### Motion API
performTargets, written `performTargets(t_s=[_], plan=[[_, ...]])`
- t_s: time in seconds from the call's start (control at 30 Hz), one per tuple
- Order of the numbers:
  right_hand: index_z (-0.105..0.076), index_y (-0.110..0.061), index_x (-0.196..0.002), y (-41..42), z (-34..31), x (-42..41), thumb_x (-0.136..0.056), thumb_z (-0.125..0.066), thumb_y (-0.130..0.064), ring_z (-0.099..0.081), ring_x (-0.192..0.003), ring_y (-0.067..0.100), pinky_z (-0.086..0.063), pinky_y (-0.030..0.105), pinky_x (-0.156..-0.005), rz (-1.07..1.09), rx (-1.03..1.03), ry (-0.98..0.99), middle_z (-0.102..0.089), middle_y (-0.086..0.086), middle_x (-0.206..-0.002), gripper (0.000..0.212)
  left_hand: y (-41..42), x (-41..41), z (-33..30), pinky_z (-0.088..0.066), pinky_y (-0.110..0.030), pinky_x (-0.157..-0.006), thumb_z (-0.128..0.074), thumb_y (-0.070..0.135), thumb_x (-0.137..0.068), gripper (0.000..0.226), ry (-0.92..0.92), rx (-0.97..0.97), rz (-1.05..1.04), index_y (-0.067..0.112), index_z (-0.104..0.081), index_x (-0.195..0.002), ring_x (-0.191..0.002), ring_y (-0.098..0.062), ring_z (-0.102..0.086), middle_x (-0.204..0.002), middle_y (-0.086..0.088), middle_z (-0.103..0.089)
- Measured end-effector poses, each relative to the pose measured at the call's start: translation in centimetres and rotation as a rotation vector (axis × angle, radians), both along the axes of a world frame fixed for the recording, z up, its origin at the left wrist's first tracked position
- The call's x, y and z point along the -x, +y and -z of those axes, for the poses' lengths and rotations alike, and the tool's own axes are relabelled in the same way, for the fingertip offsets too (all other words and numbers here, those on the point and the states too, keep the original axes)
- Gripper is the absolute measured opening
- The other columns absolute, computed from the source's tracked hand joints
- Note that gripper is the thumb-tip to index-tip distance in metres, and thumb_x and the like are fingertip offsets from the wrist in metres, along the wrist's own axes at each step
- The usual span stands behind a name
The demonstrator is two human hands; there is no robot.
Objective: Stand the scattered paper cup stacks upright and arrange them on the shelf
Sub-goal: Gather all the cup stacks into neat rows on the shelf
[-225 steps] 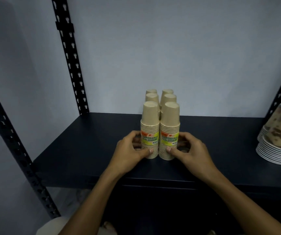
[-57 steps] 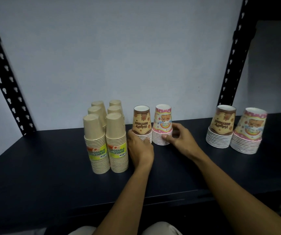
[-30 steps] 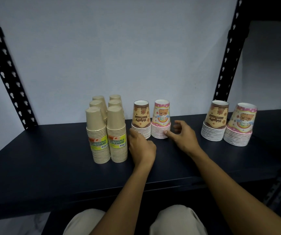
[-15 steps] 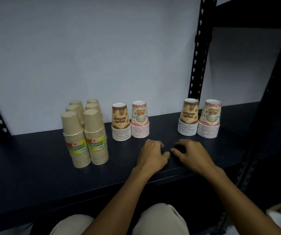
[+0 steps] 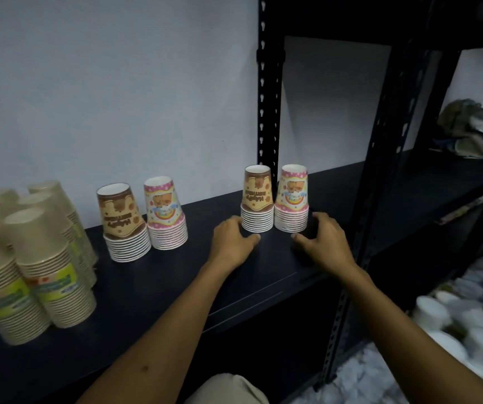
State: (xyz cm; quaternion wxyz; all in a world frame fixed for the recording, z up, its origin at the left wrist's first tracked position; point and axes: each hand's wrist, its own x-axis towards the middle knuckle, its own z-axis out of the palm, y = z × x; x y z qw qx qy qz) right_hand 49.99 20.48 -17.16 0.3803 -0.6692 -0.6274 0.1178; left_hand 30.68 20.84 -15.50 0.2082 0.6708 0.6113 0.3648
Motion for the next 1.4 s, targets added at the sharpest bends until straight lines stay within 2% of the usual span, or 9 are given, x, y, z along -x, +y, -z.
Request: performTargets(t_s=[0.07,0.23,0.4,0.53,0.73,0.93,1.07,1.23,1.4], plan=[[-0.036,-0.006,-0.142,1.0,-0.7,0.0,-0.076,-0.077,-0.035,-0.044,-0.129,0.032,-0.041,0.040,-0.101,0.002,0.022,0.083,-0.046,0.018,-0.140,0.083,1.0,-0.4,-0.1,-0.038,-0.020,-0.080,-0.073,0.021,-0.081,0.049,-0.105,-0.018,-0.004,0.010,-0.055,-0.125,-0.105,-0.011,-0.053,-0.127,-0.005,-0.060],[-0.023,-0.008,-0.149,3.2,-1.2,-0.2,-0.072,-0.082,-0.033,-0.035,-0.138,0.030,-0.036,0.041,-0.107,-0.019,0.041,0.246,-0.033,0.016,-0.150,0.100,3.4,-1.3,0.4,-0.042,-0.027,-0.097,-0.080,0.020,-0.073,0.082,-0.279,-0.044,-0.029,0.012,-0.037,-0.142,-0.127,-0.018,-0.048,-0.141,-0.005,-0.050],[-0.045,-0.010,-0.133,3.9,-1.0,0.3,-0.070,-0.084,-0.023,-0.057,-0.101,0.011,-0.047,0.018,-0.078,-0.096,-0.037,0.328,-0.059,0.006,-0.128,0.075,5.0,-1.3,0.5,-0.049,-0.030,-0.094,-0.078,0.009,-0.071,0.069,-0.332,-0.061,0.060,0.019,-0.048,-0.133,-0.111,-0.013,-0.060,-0.124,0.004,-0.063],[-0.047,-0.012,-0.132,4.0,-0.9,0.4,-0.075,-0.080,-0.021,-0.055,-0.099,0.008,-0.045,0.022,-0.081,-0.100,-0.071,0.343,-0.061,0.005,-0.127,0.067,5.2,-1.2,1.1,-0.048,-0.025,-0.092,-0.074,0.004,-0.074,0.064,-0.363,-0.072,0.025,0.016,-0.051,-0.132,-0.111,-0.013,-0.061,-0.123,0.001,-0.064],[-0.048,-0.014,-0.135,3.1,-0.7,1.0,-0.077,-0.078,-0.021,-0.054,-0.100,0.006,-0.044,0.022,-0.082,-0.138,-0.083,0.334,-0.061,0.004,-0.129,0.066,4.1,-0.4,1.5,-0.049,-0.028,-0.089,-0.079,0.012,-0.073,0.054,-0.311,-0.116,-0.043,0.015,-0.059,-0.122,-0.106,-0.015,-0.062,-0.118,-0.002,-0.066],[-0.047,-0.018,-0.134,1.8,-0.8,2.9,-0.076,-0.079,-0.021,-0.056,-0.098,0.004,-0.043,0.016,-0.078,-0.221,-0.048,0.355,-0.061,0.001,-0.129,0.066,0.9,1.7,1.6,-0.045,-0.032,-0.088,-0.080,0.030,-0.072,0.059,-0.037,-0.193,-0.179,0.015,-0.054,-0.124,-0.110,-0.023,-0.055,-0.118,-0.007,-0.059],[-0.047,-0.019,-0.131,0.9,-0.9,5.1,-0.076,-0.079,-0.020,-0.057,-0.091,-0.002,-0.042,0.009,-0.072,-0.318,0.014,0.375,-0.062,-0.002,-0.126,0.064,-2.0,4.1,1.5,-0.044,-0.034,-0.089,-0.080,0.035,-0.071,0.062,0.002,-0.198,-0.278,0.013,-0.054,-0.123,-0.111,-0.023,-0.053,-0.119,-0.007,-0.058],[-0.051,-0.018,-0.128,-0.2,-1.3,8.4,-0.075,-0.080,-0.019,-0.060,-0.097,0.000,-0.047,0.016,-0.080,-0.472,0.075,0.392,-0.064,-0.004,-0.121,0.061,-5.5,7.3,1.1,-0.043,-0.037,-0.091,-0.082,0.036,-0.068,0.070,-0.017,-0.203,-0.399,0.011,-0.053,-0.126,-0.115,-0.026,-0.052,-0.123,-0.009,-0.057],[-0.055,-0.023,-0.119,-0.8,-1.4,11.2,-0.071,-0.083,-0.024,-0.066,-0.098,0.005,-0.055,0.030,-0.088,-0.587,0.109,0.362,-0.068,-0.007,-0.114,0.056,-8.5,9.8,0.8,-0.041,-0.033,-0.080,-0.083,0.034,-0.066,0.067,-0.088,-0.177,-0.490,0.014,-0.047,-0.118,-0.110,-0.030,-0.058,-0.122,-0.009,-0.060]])
